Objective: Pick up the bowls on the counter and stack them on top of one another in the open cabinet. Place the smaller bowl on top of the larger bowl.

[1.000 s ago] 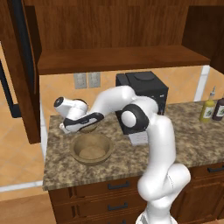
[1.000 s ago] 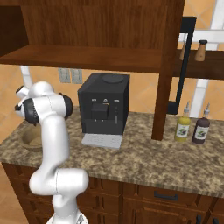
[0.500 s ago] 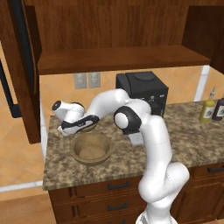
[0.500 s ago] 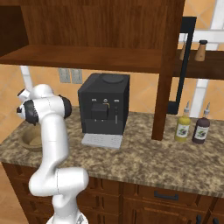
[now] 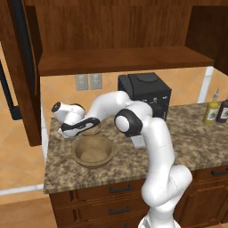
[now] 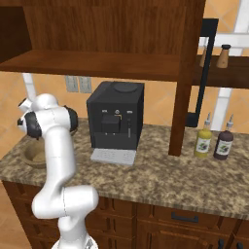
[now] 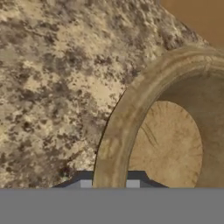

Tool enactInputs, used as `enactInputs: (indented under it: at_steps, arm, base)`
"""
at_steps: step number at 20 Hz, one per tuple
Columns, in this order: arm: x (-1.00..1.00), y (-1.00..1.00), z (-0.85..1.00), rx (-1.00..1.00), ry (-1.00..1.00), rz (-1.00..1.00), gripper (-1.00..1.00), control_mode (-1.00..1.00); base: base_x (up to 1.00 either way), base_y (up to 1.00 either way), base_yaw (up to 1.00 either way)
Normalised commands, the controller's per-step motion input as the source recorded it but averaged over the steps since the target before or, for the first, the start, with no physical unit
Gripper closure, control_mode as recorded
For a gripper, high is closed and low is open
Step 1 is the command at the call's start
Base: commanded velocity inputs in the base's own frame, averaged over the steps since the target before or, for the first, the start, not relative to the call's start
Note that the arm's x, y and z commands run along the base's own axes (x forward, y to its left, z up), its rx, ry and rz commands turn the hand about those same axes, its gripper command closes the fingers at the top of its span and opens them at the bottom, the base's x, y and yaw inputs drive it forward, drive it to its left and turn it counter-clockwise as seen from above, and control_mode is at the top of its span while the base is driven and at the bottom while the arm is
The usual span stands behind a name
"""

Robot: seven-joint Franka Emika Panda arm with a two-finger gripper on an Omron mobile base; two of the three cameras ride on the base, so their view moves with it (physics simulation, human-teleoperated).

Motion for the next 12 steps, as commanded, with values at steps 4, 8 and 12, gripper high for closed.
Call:
enactInputs:
  at_steps: [4,8,12]
  arm:
    - [-0.12,0.12,0.82,0.00,-0.35,0.00,1.00,-1.00]
    - [-0.69,0.20,0.90,0.00,-0.26,0.00,1.00,-1.00]
    - [-1.00,0.04,0.52,0.00,-0.05,0.00,1.00,-1.00]
  base:
    - [0.00,0.00,0.00]
    - [0.00,0.00,0.00]
    - [0.00,0.00,0.00]
